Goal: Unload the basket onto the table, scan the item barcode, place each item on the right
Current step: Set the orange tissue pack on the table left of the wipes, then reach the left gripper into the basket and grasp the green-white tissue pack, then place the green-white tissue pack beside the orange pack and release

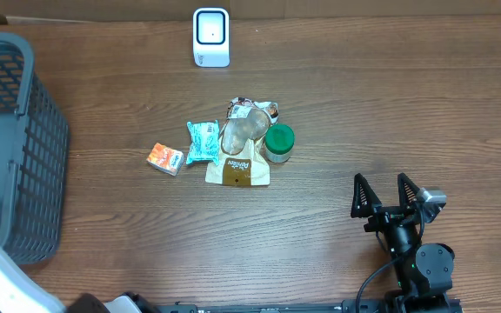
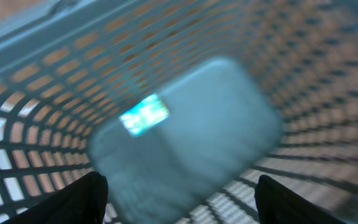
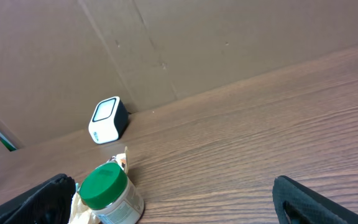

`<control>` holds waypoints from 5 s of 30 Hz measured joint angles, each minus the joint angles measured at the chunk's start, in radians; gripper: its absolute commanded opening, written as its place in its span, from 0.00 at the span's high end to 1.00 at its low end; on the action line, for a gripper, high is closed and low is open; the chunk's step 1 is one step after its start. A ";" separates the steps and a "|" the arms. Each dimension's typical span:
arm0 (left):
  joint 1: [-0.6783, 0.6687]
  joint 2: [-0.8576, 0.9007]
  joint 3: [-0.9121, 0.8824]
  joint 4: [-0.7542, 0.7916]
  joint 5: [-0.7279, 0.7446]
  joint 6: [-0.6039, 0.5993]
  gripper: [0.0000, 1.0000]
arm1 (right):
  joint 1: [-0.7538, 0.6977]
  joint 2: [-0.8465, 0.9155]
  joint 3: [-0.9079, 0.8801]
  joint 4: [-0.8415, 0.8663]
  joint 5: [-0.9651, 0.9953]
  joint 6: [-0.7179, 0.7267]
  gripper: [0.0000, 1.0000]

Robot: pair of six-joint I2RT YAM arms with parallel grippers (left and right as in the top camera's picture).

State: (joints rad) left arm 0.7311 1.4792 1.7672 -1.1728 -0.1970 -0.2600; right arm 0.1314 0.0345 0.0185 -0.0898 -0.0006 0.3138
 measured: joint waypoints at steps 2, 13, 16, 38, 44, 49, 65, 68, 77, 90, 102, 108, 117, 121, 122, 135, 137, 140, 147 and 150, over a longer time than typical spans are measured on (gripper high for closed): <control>0.046 0.027 -0.067 0.045 0.002 0.027 0.22 | 0.000 0.000 0.000 0.000 0.000 0.000 0.00; 0.075 0.109 -0.439 0.434 0.022 0.317 0.11 | 0.000 0.000 0.000 0.000 0.000 0.000 0.00; 0.075 0.192 -0.445 0.489 0.006 0.356 0.14 | 0.000 0.000 0.000 0.001 0.000 0.000 0.00; 0.083 0.460 -0.451 0.762 -0.088 0.548 0.25 | 0.000 0.000 0.000 0.000 0.000 0.000 0.00; 0.083 0.503 -0.450 0.789 -0.092 0.572 0.39 | 0.000 0.000 0.000 0.001 0.000 0.000 0.00; 0.083 0.509 -0.450 0.777 -0.096 0.577 0.65 | 0.000 0.000 0.000 0.000 0.000 0.000 0.00; 0.088 0.499 -0.446 0.673 -0.126 0.518 0.45 | 0.000 0.000 0.000 0.000 0.000 0.000 0.00; 0.088 0.497 -0.446 0.660 -0.170 0.491 0.40 | 0.000 0.000 0.000 0.000 0.000 0.000 0.00; 0.087 0.500 -0.409 0.510 -0.269 0.414 0.36 | 0.000 0.000 0.000 0.000 0.000 0.000 0.00; 0.105 0.514 -0.387 0.510 -0.271 0.340 0.35 | 0.000 0.000 0.000 0.000 0.000 0.000 0.00; 0.120 0.563 -0.354 0.526 -0.283 0.345 0.96 | 0.000 0.000 0.000 0.000 0.000 0.000 0.00; 0.108 0.573 -0.317 0.451 -0.282 0.340 0.96 | 0.000 0.000 0.000 0.000 0.000 0.000 0.00; -0.026 0.565 -0.103 0.135 -0.212 0.212 0.96 | 0.000 0.000 0.000 0.000 0.000 0.000 0.00; -0.104 0.463 0.020 0.087 -0.159 0.182 0.96 | 0.000 0.000 0.000 0.000 0.000 0.000 0.00; -0.127 0.418 0.048 0.079 -0.140 0.179 0.96 | 0.000 0.000 0.000 0.000 0.000 0.000 0.00; -0.639 -0.070 0.124 -0.113 -0.050 0.065 0.96 | 0.000 0.000 0.000 0.000 0.000 0.000 0.00; -0.717 -0.056 0.090 -0.126 -0.045 0.034 0.96 | 0.000 0.000 0.000 0.000 0.000 0.000 0.00; -0.807 -0.013 -0.022 -0.095 -0.042 -0.017 0.96 | 0.000 0.000 0.000 0.000 0.000 0.000 0.00; -0.865 0.097 -0.351 0.108 -0.036 -0.127 0.96 | 0.000 0.000 0.000 0.000 0.000 0.000 0.00; -0.860 0.144 -0.454 0.172 -0.048 -0.168 0.96 | 0.000 0.000 0.000 0.000 0.000 0.000 0.00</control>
State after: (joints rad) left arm -0.1291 1.6230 1.3136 -1.0008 -0.2451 -0.4282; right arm 0.1314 0.0345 0.0185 -0.0902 -0.0010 0.3138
